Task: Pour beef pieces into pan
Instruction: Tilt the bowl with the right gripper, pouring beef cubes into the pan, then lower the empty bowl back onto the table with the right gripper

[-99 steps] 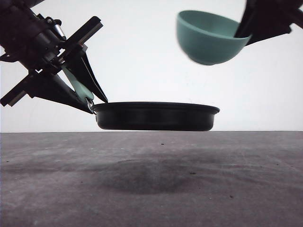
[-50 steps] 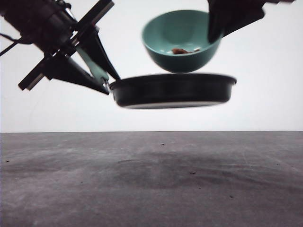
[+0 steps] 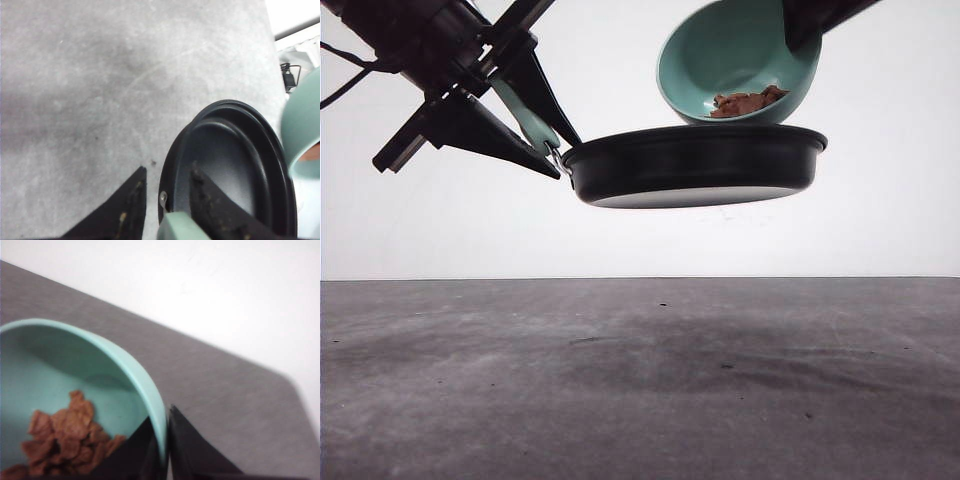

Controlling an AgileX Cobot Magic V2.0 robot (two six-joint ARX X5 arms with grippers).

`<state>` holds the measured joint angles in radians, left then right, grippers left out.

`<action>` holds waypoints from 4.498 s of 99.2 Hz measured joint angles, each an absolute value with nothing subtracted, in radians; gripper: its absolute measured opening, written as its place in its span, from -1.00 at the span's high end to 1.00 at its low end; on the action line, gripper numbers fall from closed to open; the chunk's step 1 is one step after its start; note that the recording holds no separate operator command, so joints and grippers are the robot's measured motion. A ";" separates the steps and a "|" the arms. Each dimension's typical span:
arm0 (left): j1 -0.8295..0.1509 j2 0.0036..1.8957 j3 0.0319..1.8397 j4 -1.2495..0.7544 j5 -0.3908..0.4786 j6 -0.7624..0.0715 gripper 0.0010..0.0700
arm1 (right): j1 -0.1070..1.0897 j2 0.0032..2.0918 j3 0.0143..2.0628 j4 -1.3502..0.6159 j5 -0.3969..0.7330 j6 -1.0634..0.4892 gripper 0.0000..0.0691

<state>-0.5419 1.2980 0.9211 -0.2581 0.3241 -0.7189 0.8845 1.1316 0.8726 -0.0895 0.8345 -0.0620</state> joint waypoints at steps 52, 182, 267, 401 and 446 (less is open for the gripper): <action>-0.542 1.298 0.921 -0.257 0.324 -0.724 0.67 | 0.932 1.153 0.873 0.126 0.819 -0.589 0.96; -0.491 1.298 0.951 -0.265 0.323 -0.721 0.67 | 1.007 1.258 0.873 0.632 0.734 -1.197 0.96; -0.472 1.298 0.951 -0.306 0.320 -0.620 0.67 | 0.417 1.019 0.875 -0.409 0.287 0.340 0.96; -0.431 1.479 0.962 -0.234 0.265 -0.616 0.68 | 0.228 0.770 0.864 -0.579 -0.179 0.371 0.96; -0.432 1.598 0.962 -0.245 0.248 -0.614 0.48 | 0.262 0.647 0.864 -0.833 -0.076 0.363 0.97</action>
